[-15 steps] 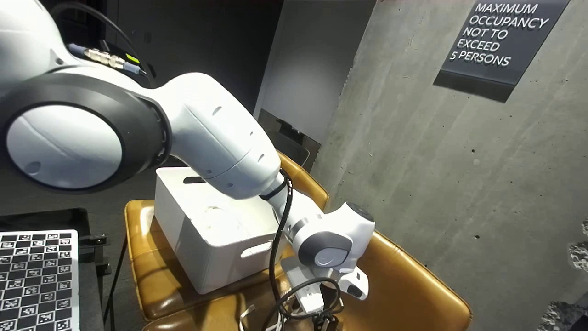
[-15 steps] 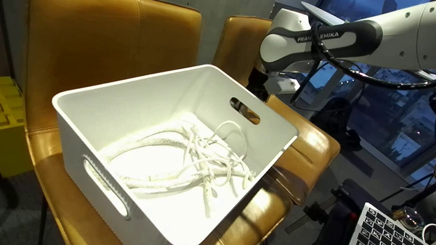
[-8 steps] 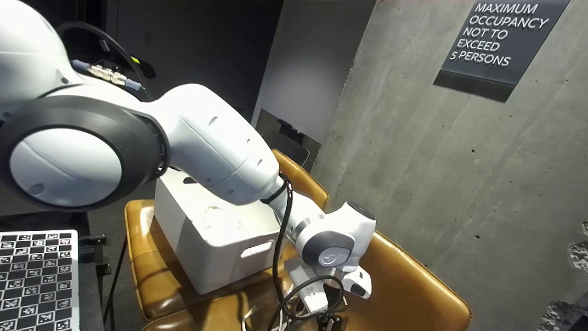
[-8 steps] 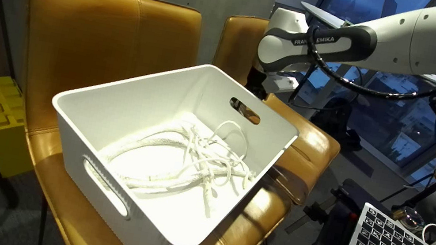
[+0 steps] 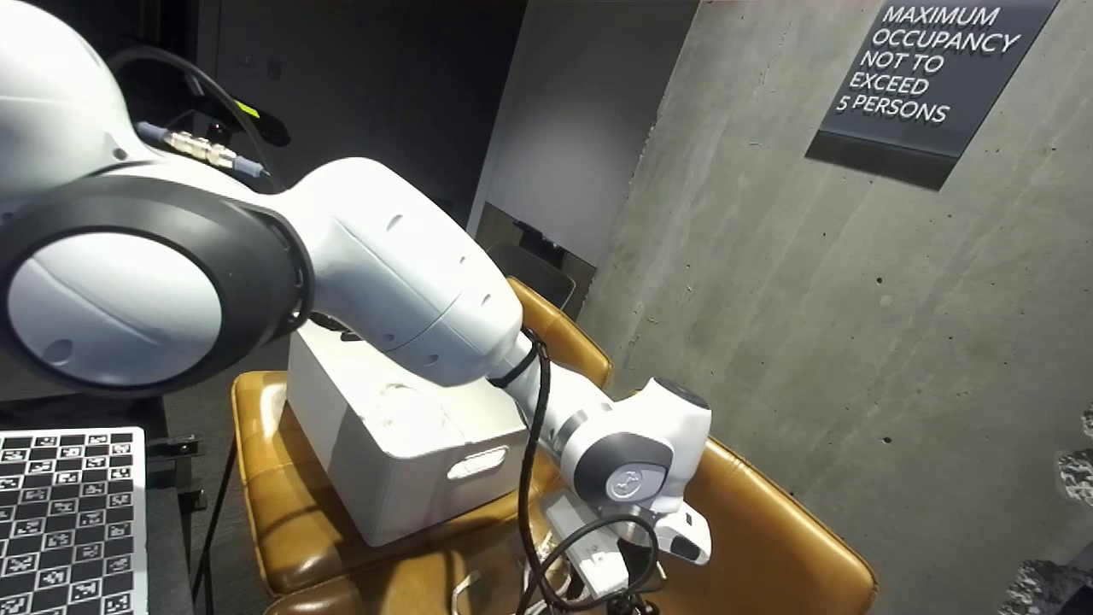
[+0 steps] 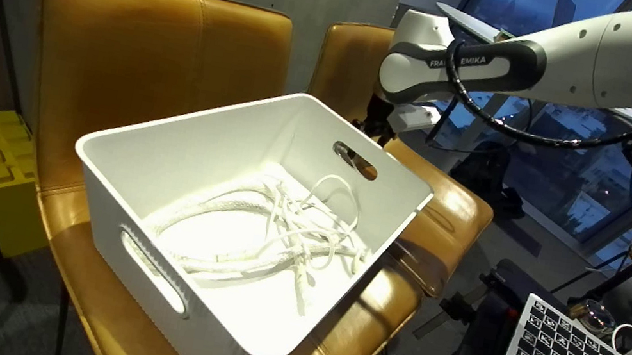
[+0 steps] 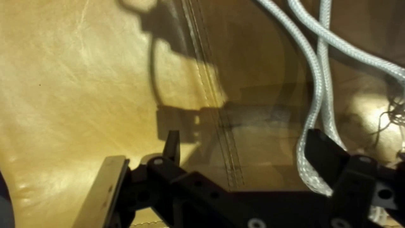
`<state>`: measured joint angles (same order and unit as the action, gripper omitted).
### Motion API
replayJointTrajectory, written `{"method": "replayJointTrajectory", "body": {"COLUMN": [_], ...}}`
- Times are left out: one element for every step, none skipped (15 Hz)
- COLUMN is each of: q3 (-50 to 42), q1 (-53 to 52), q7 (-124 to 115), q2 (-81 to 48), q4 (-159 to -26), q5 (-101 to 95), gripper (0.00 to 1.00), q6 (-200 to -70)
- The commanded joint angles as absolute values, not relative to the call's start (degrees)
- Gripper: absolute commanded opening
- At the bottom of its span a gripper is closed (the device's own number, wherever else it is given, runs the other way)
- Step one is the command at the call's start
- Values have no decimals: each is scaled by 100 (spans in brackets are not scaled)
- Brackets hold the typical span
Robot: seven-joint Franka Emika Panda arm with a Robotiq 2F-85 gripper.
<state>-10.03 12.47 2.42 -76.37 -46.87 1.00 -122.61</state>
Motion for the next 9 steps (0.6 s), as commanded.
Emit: {"method": "replayJointTrajectory", "body": {"q3": [-1130,-1147,-1161,-1042,-1032,-1141,-1129,-1114,-1103], "q1": [1253,1267,1287,1377,1392,1327,1320,1287,1260], "q7": [205,208,211,176,189,239,234,229,239], "q2": [-7776,-7797,-7822,-7876,-7886,-7856,-7843,-7793,-7761], "q4": [-4411,-4382,-4340,-4227,-4203,-4259,-4258,-4303,-4331], "q5": [16,23,33,-107,-108,27,30,33,34], "gripper": [100,100,100,100,100,100,100,100,100], "q6": [-12122,-12112,-12087,-12030,-12022,-12060,-12061,-12069,-12090]}}
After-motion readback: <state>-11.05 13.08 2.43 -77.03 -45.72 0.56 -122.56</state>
